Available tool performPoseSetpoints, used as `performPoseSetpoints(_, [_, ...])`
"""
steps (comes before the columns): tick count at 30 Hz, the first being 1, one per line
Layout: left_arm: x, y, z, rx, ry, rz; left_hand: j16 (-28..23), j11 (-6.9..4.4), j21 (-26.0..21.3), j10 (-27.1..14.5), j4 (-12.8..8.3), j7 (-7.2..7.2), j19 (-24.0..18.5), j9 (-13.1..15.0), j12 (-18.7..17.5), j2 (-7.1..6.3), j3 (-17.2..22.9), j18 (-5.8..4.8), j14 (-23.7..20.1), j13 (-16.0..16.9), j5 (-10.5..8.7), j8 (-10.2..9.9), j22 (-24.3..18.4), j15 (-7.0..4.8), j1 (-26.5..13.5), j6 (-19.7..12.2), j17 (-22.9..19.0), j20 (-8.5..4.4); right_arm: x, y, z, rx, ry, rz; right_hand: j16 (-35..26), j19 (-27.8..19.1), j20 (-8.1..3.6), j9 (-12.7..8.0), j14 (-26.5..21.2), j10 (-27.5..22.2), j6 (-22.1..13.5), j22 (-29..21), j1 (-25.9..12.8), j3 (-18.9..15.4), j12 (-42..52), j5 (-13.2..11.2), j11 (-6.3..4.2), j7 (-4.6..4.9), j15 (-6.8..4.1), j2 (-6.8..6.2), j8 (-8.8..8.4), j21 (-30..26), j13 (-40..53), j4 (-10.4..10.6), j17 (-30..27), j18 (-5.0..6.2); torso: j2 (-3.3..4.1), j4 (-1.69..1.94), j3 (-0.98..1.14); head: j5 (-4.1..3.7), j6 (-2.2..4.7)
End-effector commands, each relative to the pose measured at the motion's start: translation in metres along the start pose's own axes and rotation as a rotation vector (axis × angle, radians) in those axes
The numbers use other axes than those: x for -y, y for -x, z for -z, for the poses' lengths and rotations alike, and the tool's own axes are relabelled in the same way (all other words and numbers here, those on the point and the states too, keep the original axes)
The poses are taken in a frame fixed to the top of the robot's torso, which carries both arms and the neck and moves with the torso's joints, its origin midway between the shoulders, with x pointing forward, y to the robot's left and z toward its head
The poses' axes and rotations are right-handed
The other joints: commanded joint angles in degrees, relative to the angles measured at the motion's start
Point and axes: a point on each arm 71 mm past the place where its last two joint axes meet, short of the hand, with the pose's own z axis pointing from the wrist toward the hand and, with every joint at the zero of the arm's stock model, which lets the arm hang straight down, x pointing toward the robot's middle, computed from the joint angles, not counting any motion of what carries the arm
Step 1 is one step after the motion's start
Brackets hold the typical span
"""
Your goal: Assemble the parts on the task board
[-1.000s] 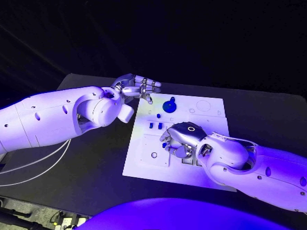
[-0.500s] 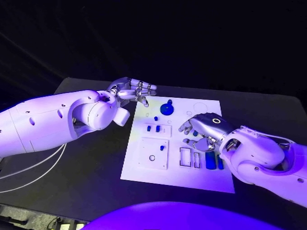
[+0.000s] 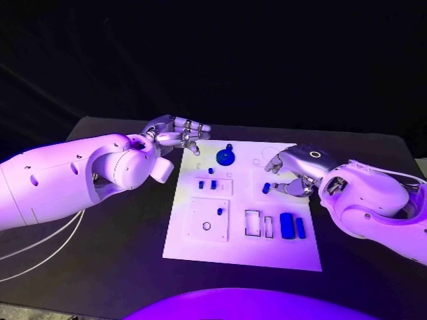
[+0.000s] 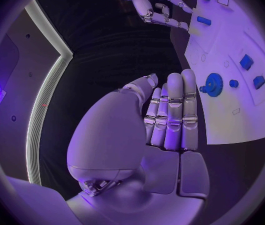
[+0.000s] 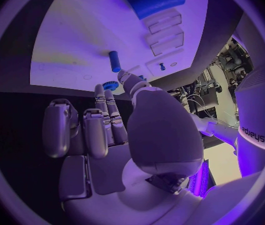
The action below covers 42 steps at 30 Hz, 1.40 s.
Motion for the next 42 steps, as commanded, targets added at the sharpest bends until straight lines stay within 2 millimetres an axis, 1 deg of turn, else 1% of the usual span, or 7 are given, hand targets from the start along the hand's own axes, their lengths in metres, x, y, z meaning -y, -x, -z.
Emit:
performPoseSetpoints(1, [0.001,-0.003,0.000,-0.029,-0.008,0.003,-0.22,-0.18,-0.38,-0.37,-0.06,0.06,-0.32,-0.02,0.14,-0.20,-0.39,0.79,-0.27,-0.06,-0.01,0.03,-0.09,-0.03,-0.51,-0.33,-0.08,0.11,0.001,-0.010,-0.001,-0.068,0.003,0.028,-0.20,-0.26,0.00,-0.02,2.60,-0.47,0.06,4.35,0.47,-0.51,0.33,-0.09,-0.11,-0.32,0.39,-0.07,-0.17,-0.29,-0.04,-0.02,-0.09,0.39,0.06,0.06,-0.03,-0.07,0.10])
performPoseSetpoints(4, [0.001,-0.002,0.000,-0.032,-0.007,0.003,-0.23,-0.18,-0.41,-0.41,-0.09,0.06,-0.32,-0.02,0.17,-0.23,-0.43,0.80,-0.28,-0.06,-0.01,0.04,-0.11,-0.04,-0.51,-0.35,-0.09,0.11,0.002,-0.016,-0.003,-0.092,-0.005,0.021,-0.26,-0.22,0.02,0.00,2.58,-0.37,0.13,4.36,0.70,-0.70,0.69,0.00,-0.14,-0.41,0.38,0.33,-0.13,-0.30,0.01,0.11,-0.20,0.39,0.09,0.02,0.04,0.12,-0.27])
performPoseSetpoints(7, [0.001,-0.002,0.000,-0.038,-0.006,0.001,-0.25,-0.17,-0.45,-0.48,-0.18,0.07,-0.32,-0.03,0.20,-0.29,-0.49,0.81,-0.30,-0.07,-0.01,0.03,-0.14,-0.04,-0.47,-0.42,-0.12,0.12,0.003,-0.020,-0.004,-0.112,-0.016,0.008,-0.26,-0.19,0.02,0.00,2.58,-0.41,0.15,4.36,1.02,-0.64,0.98,-0.09,-0.15,-0.41,0.36,0.93,-0.12,-0.33,0.02,0.24,-0.20,0.39,0.07,0.04,-0.03,0.01,-0.50])
performPoseSetpoints(13, [0.001,-0.002,0.000,-0.041,-0.005,-0.002,-0.25,-0.17,-0.45,-0.48,-0.18,0.07,-0.32,-0.03,0.20,-0.29,-0.49,0.81,-0.30,-0.07,-0.01,0.03,-0.14,-0.04,-0.47,-0.42,-0.12,0.12,0.000,-0.023,-0.007,-0.119,-0.011,-0.008,-0.26,0.11,-0.09,0.06,2.59,0.44,0.50,4.65,1.66,-0.33,2.06,0.18,-0.42,-0.28,0.17,1.84,0.03,0.05,0.16,0.40,-0.22,0.30,0.09,0.04,0.00,0.07,-0.49])
performPoseSetpoints(23, [0.001,-0.003,0.000,-0.043,-0.005,-0.003,-0.25,-0.17,-0.45,-0.48,-0.18,0.07,-0.32,-0.03,0.20,-0.29,-0.49,0.81,-0.30,-0.07,-0.01,0.03,-0.14,-0.04,-0.47,-0.42,-0.12,0.12,-0.007,-0.023,-0.012,-0.091,0.008,-0.029,0.03,1.18,-0.94,0.55,2.81,4.40,3.13,5.99,2.91,1.86,3.73,0.54,-1.68,1.15,-0.86,3.43,1.05,1.97,0.42,0.27,0.29,-0.14,0.08,0.00,0.01,0.10,-0.70])
performPoseSetpoints(36, [0.000,-0.003,-0.001,-0.045,0.001,-0.007,-0.28,-0.16,-0.53,-0.60,-0.30,0.08,-0.32,-0.03,0.26,-0.26,-0.52,0.82,-0.34,-0.07,0.01,0.04,-0.19,-0.04,-0.39,-0.50,-0.16,0.12,-0.011,-0.025,-0.015,-0.093,0.013,-0.030,0.23,1.54,-1.40,1.01,2.93,7.28,5.60,6.54,3.37,3.41,3.77,-0.05,-2.16,1.11,-1.28,3.73,1.91,2.61,0.51,-0.19,0.61,-0.32,0.04,-0.03,0.02,0.25,-0.89])
performPoseSetpoints(42, [0.000,-0.003,-0.001,-0.050,0.006,-0.001,-0.30,-0.14,-0.56,-0.65,-0.35,0.10,-0.32,-0.03,0.29,-0.22,-0.53,0.82,-0.36,-0.08,0.02,0.05,-0.22,-0.04,-0.36,-0.54,-0.18,0.12,-0.010,-0.027,-0.016,-0.110,0.006,-0.023,0.37,1.76,-1.74,1.54,2.99,9.29,7.82,6.92,3.46,3.98,3.85,-0.43,-2.75,0.49,-1.73,4.33,2.85,3.06,0.82,-0.43,0.85,-0.42,0.06,0.04,-0.01,0.20,-0.97])
